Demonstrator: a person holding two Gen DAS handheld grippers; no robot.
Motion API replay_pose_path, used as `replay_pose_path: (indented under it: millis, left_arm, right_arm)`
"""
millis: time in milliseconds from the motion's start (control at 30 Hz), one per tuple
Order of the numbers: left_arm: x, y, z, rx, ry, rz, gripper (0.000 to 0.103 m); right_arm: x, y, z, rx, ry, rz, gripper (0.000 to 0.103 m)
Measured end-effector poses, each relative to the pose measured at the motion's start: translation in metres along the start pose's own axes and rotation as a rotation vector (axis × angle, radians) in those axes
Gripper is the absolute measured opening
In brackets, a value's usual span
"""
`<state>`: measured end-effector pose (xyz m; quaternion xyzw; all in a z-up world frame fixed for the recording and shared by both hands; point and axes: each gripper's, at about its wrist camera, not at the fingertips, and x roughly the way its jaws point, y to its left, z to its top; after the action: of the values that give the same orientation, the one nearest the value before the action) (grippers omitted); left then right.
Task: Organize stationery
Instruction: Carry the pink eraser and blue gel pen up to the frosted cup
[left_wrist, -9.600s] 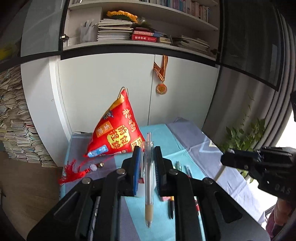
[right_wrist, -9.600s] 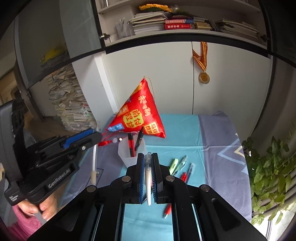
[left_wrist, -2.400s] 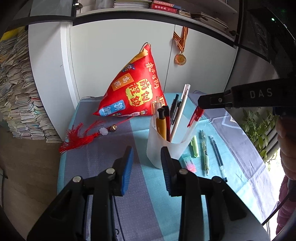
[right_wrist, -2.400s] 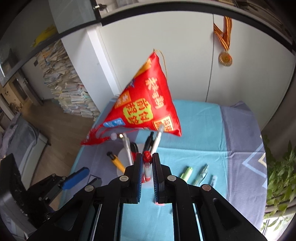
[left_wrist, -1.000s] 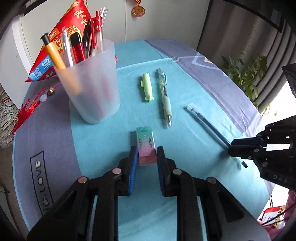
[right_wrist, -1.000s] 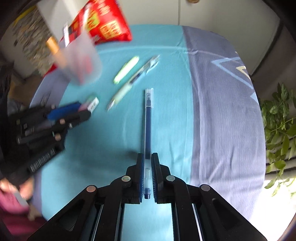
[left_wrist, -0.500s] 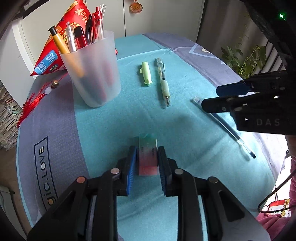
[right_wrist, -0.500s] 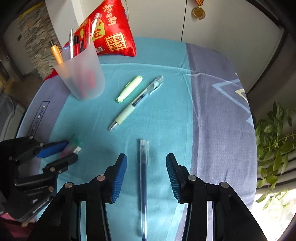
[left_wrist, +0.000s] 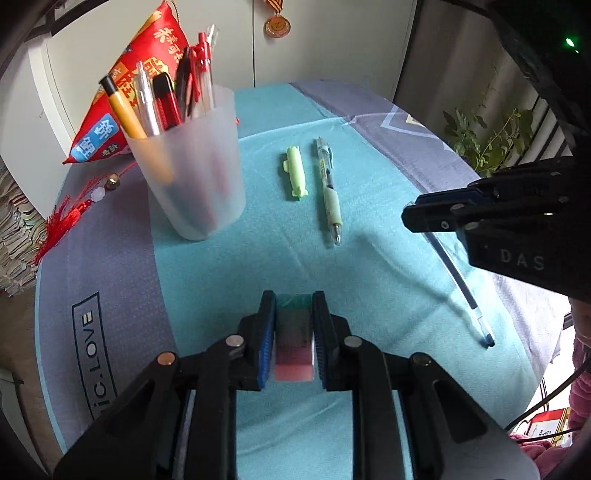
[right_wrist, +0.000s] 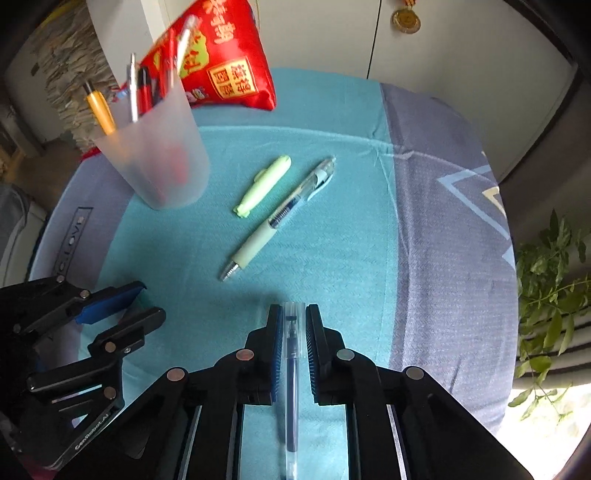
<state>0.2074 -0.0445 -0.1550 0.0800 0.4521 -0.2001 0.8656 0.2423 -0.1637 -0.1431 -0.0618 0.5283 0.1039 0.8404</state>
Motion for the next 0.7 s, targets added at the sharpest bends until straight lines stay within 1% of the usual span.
replay_pose_path:
  millis: [167,267,300,433,700]
  left_arm:
    - [-0.026,0.004,0.006,-0.013,-0.073,0.007,0.018]
    - [-0.039,0.005,0.008,-0.015,-0.112,0.003,0.018]
    - [-0.044,0.005,0.009,-0.015,-0.124,0.005,0.018]
    - [-0.055,0.006,0.009,-0.019,-0.152,0.007,0.018]
    - [-0.067,0.013,0.013,-0.042,-0.187,0.002,0.018]
  right_arm:
    - [-0.044,0.009,-0.003,-0.014,-0.102,-0.028,0.013]
    - [-0.062,0.016,-0.006,-0.023,-0.155,-0.046,0.013]
    - [-0.063,0.015,-0.002,-0.028,-0.170,-0.051,0.013]
    - [-0.076,0.024,-0.003,-0.049,-0.213,-0.063,0.013]
    - [-0.101,0.035,-0.006,-0.067,-0.284,-0.078,0.013]
